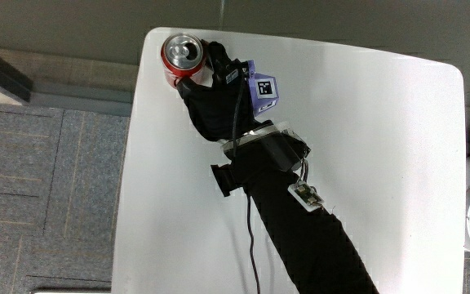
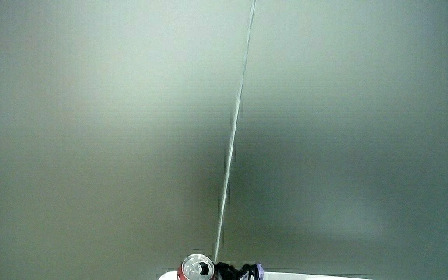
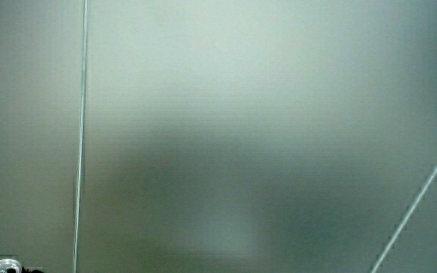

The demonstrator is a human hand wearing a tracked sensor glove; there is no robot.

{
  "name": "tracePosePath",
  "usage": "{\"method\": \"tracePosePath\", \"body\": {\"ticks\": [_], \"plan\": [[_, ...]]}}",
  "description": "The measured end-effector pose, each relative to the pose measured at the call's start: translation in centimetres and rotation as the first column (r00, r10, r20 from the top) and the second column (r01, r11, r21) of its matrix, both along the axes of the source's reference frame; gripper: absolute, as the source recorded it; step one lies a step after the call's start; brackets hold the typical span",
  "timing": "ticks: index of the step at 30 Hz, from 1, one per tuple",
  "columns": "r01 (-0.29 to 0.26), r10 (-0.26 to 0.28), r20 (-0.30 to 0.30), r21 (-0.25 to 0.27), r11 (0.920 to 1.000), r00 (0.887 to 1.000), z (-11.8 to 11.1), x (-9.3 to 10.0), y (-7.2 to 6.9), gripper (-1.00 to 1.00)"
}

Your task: Place coca cola

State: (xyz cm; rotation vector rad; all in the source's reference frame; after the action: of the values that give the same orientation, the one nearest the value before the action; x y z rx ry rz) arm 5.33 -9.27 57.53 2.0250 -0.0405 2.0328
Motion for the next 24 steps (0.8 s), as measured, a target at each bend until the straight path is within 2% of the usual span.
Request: {"method": "tracePosePath", "body": {"ticks": [2,3,5,6,8,9,10,11,12,13,14,15,16,17,18,19,23,24], "plan": [[-0.007,0.007,0.021,-0.001,1.0,1.0,0.3,0.2,0.0,-0.06],[-0.012,0.012,0.003,-0.017,0.9998,1.0,0.2,0.2,0.1,-0.12],[-0.007,0.007,0.005,-0.017,0.9998,1.0,0.1,0.3,0.2,-0.24],[-0.007,0.007,-0.005,0.002,1.0,1.0,0.1,0.4,0.2,-0.29],[-0.005,0.005,0.021,0.02,0.9998,1.0,0.5,0.4,0.2,-0.41],[-0.004,0.004,0.007,-0.006,1.0,1.0,0.4,0.5,0.3,-0.47],[-0.004,0.004,0.001,0.003,1.0,1.0,0.6,0.5,0.3,-0.53],[-0.001,0.001,0.01,-0.004,1.0,1.0,0.4,0.5,0.4,-0.59],[0.002,-0.002,-0.007,-0.02,0.9998,1.0,0.6,0.6,0.4,-0.65],[0.001,-0.001,0.011,0.001,1.0,1.0,0.7,0.6,0.5,-0.71],[0.007,-0.007,0.023,-0.008,0.9999,1.0,0.6,0.6,0.5,-0.76],[0.01,-0.011,-0.014,-0.016,0.9998,1.0,1.0,0.7,0.5,-0.82],[0.009,-0.008,0.016,-0.017,0.9998,1.0,0.8,0.6,0.6,-0.88],[0.018,-0.018,0.005,-0.019,0.9996,1.0,0.9,0.7,0.6,-0.94],[0.012,-0.012,0.013,0.013,0.9998,1.0,1.1,0.8,0.6,-1.0],[0.011,-0.011,0.003,-0.009,0.9999,1.0,1.0,0.8,0.7,-1.0],[0.024,-0.024,-0.075,-0.002,0.9997,0.997,1.1,1.0,0.7,-1.0],[0.028,-0.03,-0.092,-0.027,0.9992,0.995,1.1,1.0,0.8,-1.0]]}}
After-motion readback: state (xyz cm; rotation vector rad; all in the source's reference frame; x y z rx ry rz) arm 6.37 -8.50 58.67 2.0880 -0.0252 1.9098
